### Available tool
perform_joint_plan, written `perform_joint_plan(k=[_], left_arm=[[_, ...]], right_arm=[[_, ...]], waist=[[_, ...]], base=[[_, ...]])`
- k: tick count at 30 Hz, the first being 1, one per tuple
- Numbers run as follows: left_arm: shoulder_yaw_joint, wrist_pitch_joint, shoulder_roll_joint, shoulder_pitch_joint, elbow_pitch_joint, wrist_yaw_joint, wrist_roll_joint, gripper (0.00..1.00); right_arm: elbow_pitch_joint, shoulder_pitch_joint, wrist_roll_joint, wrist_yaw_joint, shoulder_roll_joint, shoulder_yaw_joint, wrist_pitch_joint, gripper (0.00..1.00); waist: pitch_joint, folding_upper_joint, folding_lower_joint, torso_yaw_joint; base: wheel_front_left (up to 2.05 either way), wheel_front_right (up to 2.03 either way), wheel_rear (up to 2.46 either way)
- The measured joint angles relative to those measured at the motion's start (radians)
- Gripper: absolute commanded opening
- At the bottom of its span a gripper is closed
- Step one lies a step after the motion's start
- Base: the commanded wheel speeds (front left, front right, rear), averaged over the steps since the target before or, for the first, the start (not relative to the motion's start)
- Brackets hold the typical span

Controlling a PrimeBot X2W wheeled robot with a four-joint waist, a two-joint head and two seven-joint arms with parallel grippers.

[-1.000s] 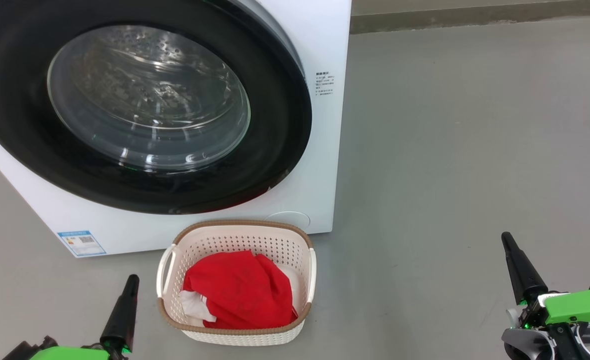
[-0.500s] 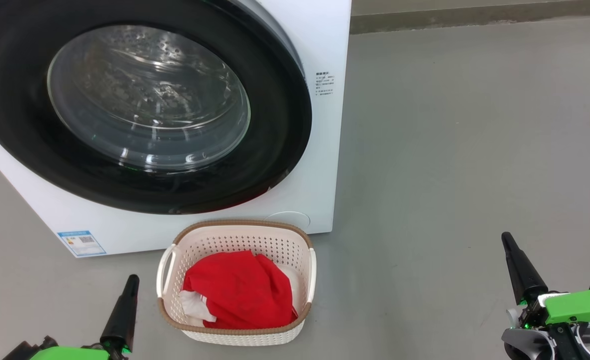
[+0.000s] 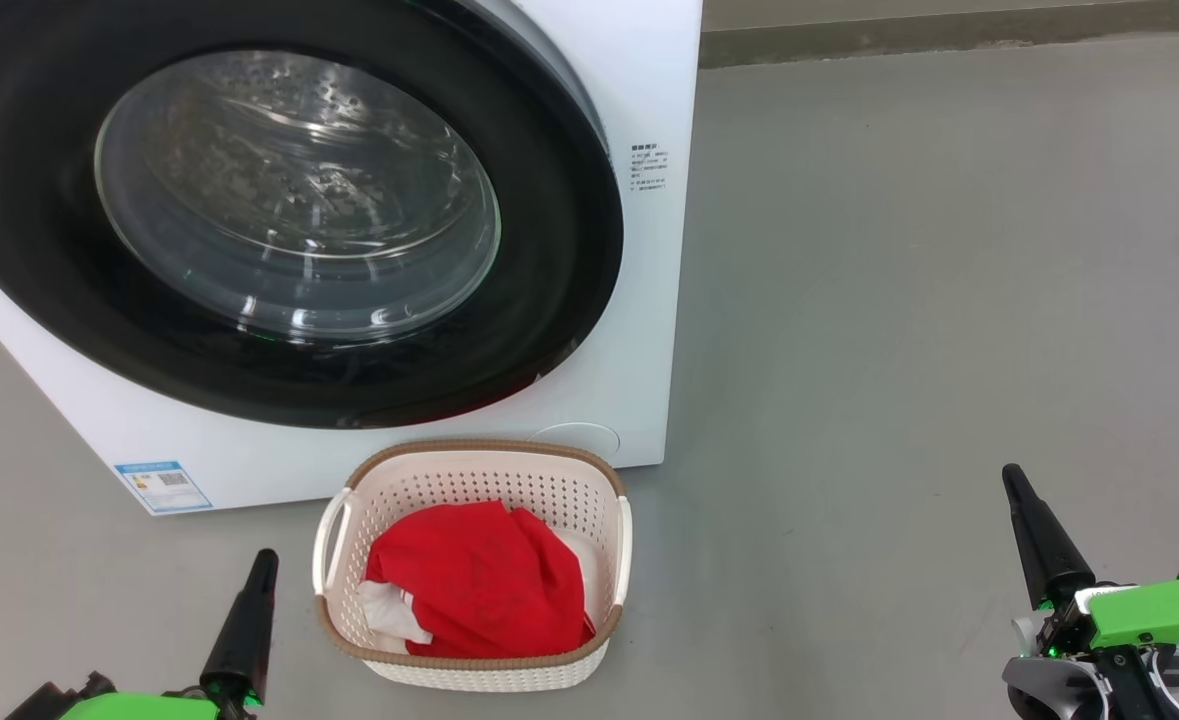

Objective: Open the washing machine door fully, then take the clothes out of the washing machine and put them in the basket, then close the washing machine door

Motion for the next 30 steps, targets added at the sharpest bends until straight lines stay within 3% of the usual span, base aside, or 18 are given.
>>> perform_joint_plan(k=[30], left_arm=[[0.000, 0.000, 0.000, 0.000, 0.000, 0.000, 0.000, 0.00]], right_arm=[[0.000, 0.000, 0.000, 0.000, 0.000, 0.000, 0.000, 0.00]], waist=[[0.000, 0.0000, 0.0000, 0.000]], base=[[0.00, 0.00, 0.00]])
